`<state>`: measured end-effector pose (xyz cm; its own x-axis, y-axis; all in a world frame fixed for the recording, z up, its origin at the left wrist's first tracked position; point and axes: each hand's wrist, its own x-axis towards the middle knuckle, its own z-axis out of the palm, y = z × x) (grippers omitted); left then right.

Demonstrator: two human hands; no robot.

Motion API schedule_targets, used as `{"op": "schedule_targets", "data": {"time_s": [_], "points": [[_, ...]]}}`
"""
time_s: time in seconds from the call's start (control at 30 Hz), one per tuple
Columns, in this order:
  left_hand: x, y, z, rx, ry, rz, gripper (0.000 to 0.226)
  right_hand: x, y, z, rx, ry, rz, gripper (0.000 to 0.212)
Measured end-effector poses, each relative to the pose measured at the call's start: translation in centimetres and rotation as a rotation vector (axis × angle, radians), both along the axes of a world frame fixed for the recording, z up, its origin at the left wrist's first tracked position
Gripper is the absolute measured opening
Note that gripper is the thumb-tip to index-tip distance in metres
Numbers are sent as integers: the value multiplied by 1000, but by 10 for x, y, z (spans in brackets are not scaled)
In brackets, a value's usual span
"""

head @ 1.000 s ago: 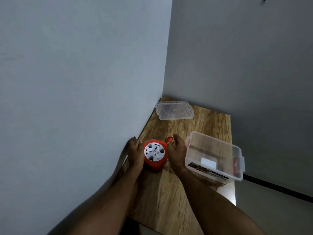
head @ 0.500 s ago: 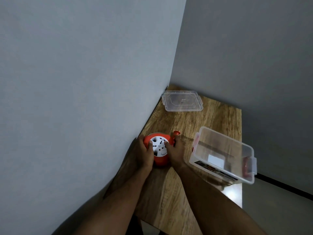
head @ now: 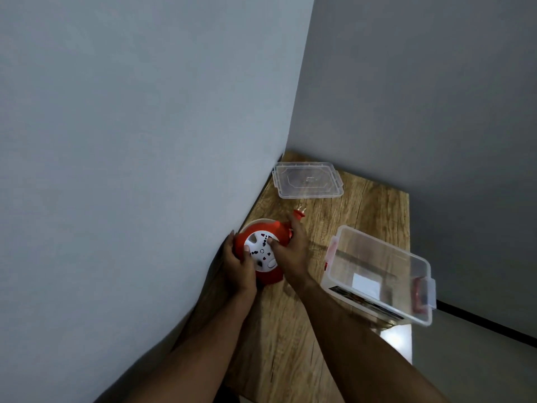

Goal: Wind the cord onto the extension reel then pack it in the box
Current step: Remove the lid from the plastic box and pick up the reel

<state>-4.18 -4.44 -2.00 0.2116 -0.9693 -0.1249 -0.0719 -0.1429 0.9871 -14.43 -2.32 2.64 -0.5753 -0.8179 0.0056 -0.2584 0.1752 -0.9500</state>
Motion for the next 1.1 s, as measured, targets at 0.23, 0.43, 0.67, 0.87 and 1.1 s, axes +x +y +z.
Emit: {"op": "schedule_targets", "data": {"time_s": [0.23, 0.43, 0.67, 0.87, 1.1], "points": [[-53, -14, 49, -147, 36, -144, 45, -49, 18, 34, -229, -21, -212, 82], [-124, 4, 74, -256, 16, -347, 45, -109, 57, 45, -303, -49, -451, 97], [-182, 32, 80, -368, 1, -516, 45, -156, 101, 45, -347, -5, -623, 95], [-202, 52, 69, -339, -79, -628, 46, -173, 124, 31, -316, -1, -679, 93], [-203, 58, 56, -317, -328, -736, 49, -179, 132, 2, -143, -2, -707, 83]]}}
